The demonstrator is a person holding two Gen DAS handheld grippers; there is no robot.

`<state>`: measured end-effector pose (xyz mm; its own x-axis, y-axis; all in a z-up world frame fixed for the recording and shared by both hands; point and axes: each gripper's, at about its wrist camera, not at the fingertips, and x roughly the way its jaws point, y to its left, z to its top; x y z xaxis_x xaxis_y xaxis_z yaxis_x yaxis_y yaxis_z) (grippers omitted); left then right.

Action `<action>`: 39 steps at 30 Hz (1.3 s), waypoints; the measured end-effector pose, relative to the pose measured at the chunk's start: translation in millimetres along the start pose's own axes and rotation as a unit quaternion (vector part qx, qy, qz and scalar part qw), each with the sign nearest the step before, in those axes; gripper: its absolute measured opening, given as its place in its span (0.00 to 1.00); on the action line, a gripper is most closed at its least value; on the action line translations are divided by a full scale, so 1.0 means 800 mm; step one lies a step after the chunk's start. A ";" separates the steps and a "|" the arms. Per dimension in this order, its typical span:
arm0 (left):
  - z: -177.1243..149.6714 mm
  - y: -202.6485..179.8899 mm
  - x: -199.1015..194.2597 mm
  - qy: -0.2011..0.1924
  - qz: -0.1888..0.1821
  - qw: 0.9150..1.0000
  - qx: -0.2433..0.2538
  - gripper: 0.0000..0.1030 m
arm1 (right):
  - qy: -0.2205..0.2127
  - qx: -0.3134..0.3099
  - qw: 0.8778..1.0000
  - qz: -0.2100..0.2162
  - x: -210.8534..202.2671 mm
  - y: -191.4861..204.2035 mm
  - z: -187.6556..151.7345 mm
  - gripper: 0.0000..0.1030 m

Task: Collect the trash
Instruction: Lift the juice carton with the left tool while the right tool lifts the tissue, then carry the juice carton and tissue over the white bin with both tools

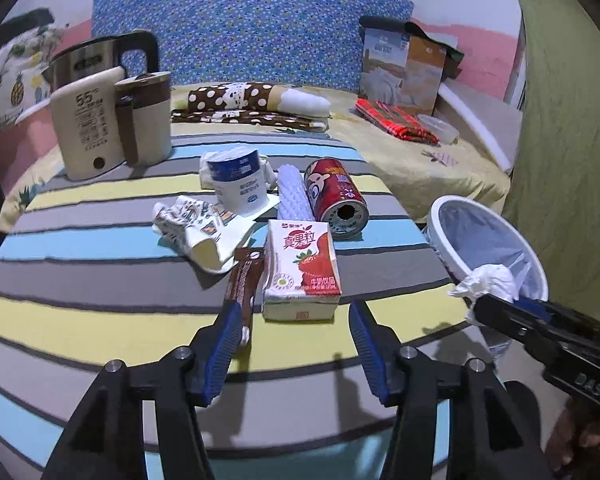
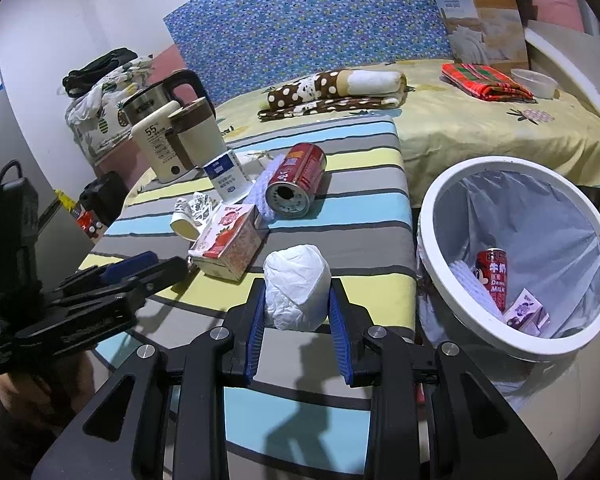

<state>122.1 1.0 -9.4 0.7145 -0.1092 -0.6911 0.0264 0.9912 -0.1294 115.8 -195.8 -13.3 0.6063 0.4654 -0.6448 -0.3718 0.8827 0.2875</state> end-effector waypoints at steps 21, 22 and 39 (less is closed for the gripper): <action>0.011 -0.018 0.034 -0.008 0.024 0.999 0.035 0.50 | 0.005 0.015 1.000 0.004 0.006 -0.025 0.006 0.32; 0.012 -0.018 0.028 -0.014 0.021 0.999 0.034 0.50 | 0.004 0.015 1.000 0.004 0.006 -0.027 0.006 0.32; 0.016 -0.057 -0.023 -0.044 -0.034 0.997 0.046 0.50 | -0.026 0.016 0.999 -0.016 -0.027 -0.035 0.009 0.32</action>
<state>116.7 -41.4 18.1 0.7676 -0.1744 -0.6167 0.1384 0.9847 -0.1062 118.1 -230.0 -2.3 0.6536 0.4393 -0.6163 -0.3296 0.8982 0.2907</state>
